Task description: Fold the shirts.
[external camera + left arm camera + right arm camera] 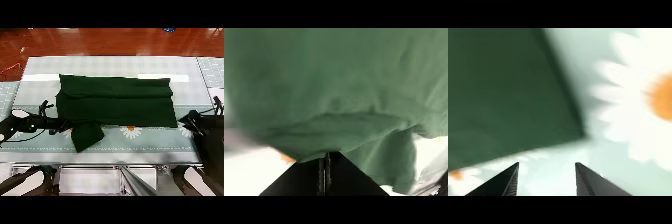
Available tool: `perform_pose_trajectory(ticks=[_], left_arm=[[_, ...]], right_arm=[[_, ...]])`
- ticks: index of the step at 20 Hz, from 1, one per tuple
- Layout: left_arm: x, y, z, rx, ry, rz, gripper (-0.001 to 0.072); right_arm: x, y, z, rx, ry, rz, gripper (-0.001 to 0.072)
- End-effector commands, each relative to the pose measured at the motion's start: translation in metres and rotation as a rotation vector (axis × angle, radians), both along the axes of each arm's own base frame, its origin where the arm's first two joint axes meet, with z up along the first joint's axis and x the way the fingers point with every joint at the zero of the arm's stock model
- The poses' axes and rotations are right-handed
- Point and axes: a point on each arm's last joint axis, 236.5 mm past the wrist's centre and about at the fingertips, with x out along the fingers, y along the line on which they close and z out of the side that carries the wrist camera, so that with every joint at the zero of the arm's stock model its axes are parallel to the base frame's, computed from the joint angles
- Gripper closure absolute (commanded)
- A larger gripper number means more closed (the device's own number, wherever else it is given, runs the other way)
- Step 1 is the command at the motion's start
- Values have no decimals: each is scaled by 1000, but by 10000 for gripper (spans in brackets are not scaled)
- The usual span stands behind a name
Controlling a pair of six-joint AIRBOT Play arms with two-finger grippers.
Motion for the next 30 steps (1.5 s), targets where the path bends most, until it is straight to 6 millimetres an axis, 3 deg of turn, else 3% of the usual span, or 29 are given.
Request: perform_pose_trajectory(ticks=[1, 5, 9, 12, 13, 15, 17, 19, 22, 25, 27, 30], left_arm=[[6, -6, 7, -16, -30, -36, 685], [6, -6, 7, -16, -35, -42, 685], [7, -6, 7, -15, -35, -41, 685], [7, -6, 7, -15, -35, -41, 685], [6, -6, 7, -16, -34, -42, 685], [5, -7, 8, -19, -32, -46, 684], [14, -3, 15, -21, -54, -41, 685], [34, 6, 36, -29, -111, -43, 685], [81, 28, 79, -4, -246, -16, 685], [123, 29, 110, 19, -346, -48, 685], [155, 24, 117, 21, -376, -81, 685], [201, 19, 105, -7, -339, -78, 685]], right_arm=[[-36, -5, -19, 25, 110, -42, 308], [-13, 15, -23, 106, 39, -58, 308], [8, 26, -45, 132, 45, -53, 308], [40, 29, -50, 164, 15, -94, 325], [51, 34, -50, 175, -3, -93, 404], [64, 52, -44, 182, -63, 14, 692], [72, 61, -28, 193, -104, 110, 692], [83, 56, -5, 162, -156, 165, 693], [112, 35, 37, 59, -260, 189, 693], [145, 23, 65, 33, -335, 176, 693], [167, 23, 72, 73, -375, 153, 693], [198, 31, 62, 88, -382, 172, 693]])
